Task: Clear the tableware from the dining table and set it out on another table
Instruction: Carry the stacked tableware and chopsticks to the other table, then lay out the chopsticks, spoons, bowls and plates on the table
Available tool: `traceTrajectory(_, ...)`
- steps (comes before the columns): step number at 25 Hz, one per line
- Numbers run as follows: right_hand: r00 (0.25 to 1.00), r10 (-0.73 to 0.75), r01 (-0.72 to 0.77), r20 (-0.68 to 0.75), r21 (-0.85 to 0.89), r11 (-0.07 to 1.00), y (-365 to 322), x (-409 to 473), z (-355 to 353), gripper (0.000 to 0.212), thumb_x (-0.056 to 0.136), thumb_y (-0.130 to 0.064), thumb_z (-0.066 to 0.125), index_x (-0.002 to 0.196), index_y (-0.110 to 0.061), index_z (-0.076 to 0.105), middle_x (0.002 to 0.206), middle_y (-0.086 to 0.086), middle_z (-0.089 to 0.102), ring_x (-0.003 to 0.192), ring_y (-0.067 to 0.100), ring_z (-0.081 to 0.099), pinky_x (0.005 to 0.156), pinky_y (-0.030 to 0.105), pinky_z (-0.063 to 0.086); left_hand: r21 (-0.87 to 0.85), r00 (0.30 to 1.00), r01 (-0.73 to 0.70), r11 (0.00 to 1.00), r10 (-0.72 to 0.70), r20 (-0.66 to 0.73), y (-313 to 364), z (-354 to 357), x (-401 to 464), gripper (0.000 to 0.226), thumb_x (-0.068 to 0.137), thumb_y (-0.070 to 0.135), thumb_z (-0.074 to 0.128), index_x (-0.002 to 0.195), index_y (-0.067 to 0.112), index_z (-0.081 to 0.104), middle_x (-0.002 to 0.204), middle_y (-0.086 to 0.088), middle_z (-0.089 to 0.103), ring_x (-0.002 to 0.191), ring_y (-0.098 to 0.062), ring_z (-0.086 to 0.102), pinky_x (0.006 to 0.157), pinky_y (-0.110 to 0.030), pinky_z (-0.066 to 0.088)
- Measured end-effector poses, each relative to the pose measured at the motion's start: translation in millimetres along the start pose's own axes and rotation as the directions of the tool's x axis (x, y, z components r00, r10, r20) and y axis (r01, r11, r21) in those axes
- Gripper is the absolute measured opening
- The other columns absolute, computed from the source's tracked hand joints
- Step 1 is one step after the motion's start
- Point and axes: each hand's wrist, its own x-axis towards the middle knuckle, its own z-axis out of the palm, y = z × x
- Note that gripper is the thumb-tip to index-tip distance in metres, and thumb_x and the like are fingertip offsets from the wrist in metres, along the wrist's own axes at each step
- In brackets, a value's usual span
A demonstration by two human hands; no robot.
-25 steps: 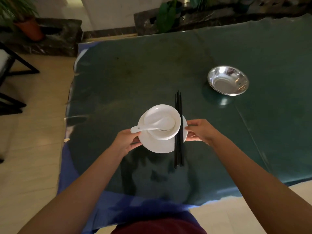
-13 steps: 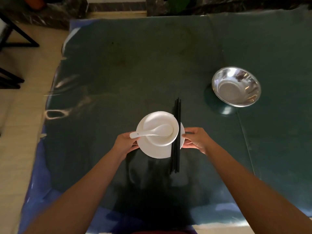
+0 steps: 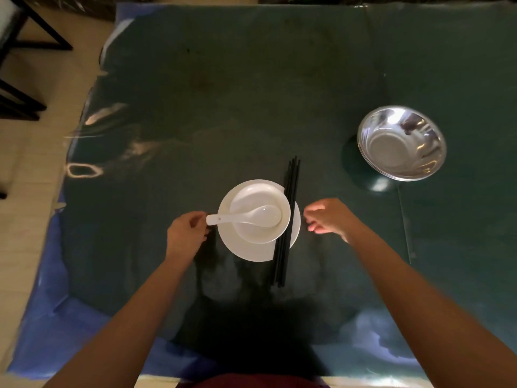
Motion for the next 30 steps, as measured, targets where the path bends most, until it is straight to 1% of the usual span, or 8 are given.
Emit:
traceTrajectory(3,0.988,-0.02,0.06,-0.153,0.263,0.963,-20,18,-12,0.021,0.09,-0.016,0.055,0.103,-0.002,0.061,0.098,0.016,0.067,0.079,0.022,0.066,0.077,0.029,0.055,-0.218,0.965,0.242,0.945,-0.212,0.152,-20,15,-38,0.02,0.094,0.013,0.048,0.095,0.003,0.065,0.087,-0.012,0.07,0.07,-0.018,0.066,0.061,-0.024,0.054)
traceTrajectory(6,0.999,-0.019,0.039,-0.051,0.436,0.899,-43,34,-4,0.024,0.09,-0.016,0.055,0.108,-0.002,0.059,0.112,0.018,0.065,0.101,0.029,0.064,0.089,0.033,0.051,-0.205,0.844,0.399,0.894,-0.271,0.462,-27,45,-79,0.025,0.097,0.019,0.042,0.107,0.007,0.062,0.099,-0.01,0.07,0.089,-0.018,0.068,0.073,-0.025,0.054)
traceTrajectory(8,1.0,0.001,-0.006,0.009,0.5,0.866,-52,41,4,0.018,0.09,-0.014,0.055,0.104,-0.003,0.059,0.103,0.015,0.066,0.092,0.027,0.065,0.094,0.037,0.05,-0.241,0.775,0.457,0.856,-0.25,0.581,-21,58,-90,0.025,0.098,0.021,0.04,0.11,0.01,0.059,0.106,-0.009,0.068,0.097,-0.018,0.066,0.08,-0.027,0.054)
traceTrajectory(10,0.999,0.013,-0.038,0.05,0.537,0.843,-55,45,9,0.008,0.091,-0.01,0.054,0.096,-0.005,0.057,0.089,0.012,0.064,0.08,0.023,0.063,0.091,0.039,0.052,-0.315,0.717,0.541,0.78,-0.232,0.657,-11,65,-92,0.025,0.097,0.02,0.041,0.11,0.011,0.06,0.108,-0.01,0.067,0.101,-0.022,0.064,0.087,-0.034,0.053)
traceTrajectory(13,0.997,0.012,-0.057,0.081,0.578,0.814,-52,48,11,0.012,0.091,-0.006,0.051,0.102,-0.003,0.056,0.089,0.01,0.067,0.077,0.021,0.066,0.072,0.033,0.054,-0.34,0.67,0.579,0.741,-0.196,0.716,-4,71,-94,0.028,0.098,0.017,0.036,0.11,0.011,0.061,0.109,-0.011,0.068,0.103,-0.024,0.064,0.089,-0.04,0.052)
traceTrajectory(20,1.0,0.003,-0.008,0.009,0.598,0.802,-43,37,-4,0.012,0.088,-0.003,0.054,0.087,-0.013,0.061,0.082,0.005,0.067,0.073,0.015,0.065,0.071,0.027,0.051,-0.375,0.722,0.51,0.774,-0.149,0.676,1,77,-109,0.025,0.096,0.009,0.042,0.107,0.008,0.065,0.096,-0.006,0.073,0.091,-0.016,0.07,0.076,-0.027,0.058)
traceTrajectory(25,0.992,-0.101,0.127,-0.076,0.603,0.788,-52,9,-32,0.011,0.085,-0.005,0.06,0.086,-0.014,0.067,0.072,0.0,0.073,0.042,-0.001,0.055,0.057,0.018,0.042,-0.449,0.758,0.426,0.786,-0.038,0.652,17,65,-123,0.026,0.094,0.004,0.044,0.099,0.01,0.069,0.087,-0.004,0.075,0.085,-0.015,0.071,0.069,-0.023,0.057)
traceTrajectory(30,0.938,-0.341,0.312,-0.057,0.563,0.765,-105,-26,-45,0.012,0.086,-0.01,0.061,0.082,-0.019,0.066,0.065,-0.007,0.074,0.062,-0.001,0.066,0.06,0.014,0.049,-0.581,0.811,0.32,0.749,0.1,0.576,39,26,-130,0.032,0.093,0.004,0.045,0.09,0.014,0.075,0.088,-0.007,0.075,0.082,-0.015,0.07,0.068,-0.023,0.056)
